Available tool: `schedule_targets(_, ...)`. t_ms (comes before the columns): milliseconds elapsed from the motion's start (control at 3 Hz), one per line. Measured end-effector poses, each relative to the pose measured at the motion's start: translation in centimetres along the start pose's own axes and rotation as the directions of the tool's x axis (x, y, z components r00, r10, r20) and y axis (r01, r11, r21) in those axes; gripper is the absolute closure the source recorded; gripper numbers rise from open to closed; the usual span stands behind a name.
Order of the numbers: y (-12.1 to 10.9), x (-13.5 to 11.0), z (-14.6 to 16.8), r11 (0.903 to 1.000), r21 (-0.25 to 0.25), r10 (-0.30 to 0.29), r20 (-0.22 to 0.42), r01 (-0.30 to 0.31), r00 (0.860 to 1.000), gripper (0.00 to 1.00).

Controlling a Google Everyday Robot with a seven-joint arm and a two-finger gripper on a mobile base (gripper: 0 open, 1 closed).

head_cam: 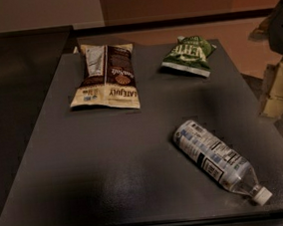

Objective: Place blue plastic bottle upright

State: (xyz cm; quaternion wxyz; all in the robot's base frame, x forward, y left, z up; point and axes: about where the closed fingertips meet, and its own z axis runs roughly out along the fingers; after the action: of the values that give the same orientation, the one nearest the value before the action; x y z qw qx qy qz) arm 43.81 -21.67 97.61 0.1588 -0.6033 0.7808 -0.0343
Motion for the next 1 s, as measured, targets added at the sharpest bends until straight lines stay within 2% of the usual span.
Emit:
schedule_targets(333,0.0,0.0,0.0,1.0,0.0,0.0,0.0,0.0,1.0,0.0)
schedule_targets(667,0.11,-0.25,-0.05,0.9995,-0.003,-0.031,0.005,0.031,1.0,0.0)
schedule_targets(1000,0.08,-0.8,0.48,0.9908,-0.038,-0.129,0.028,0.13,0.991,0.0)
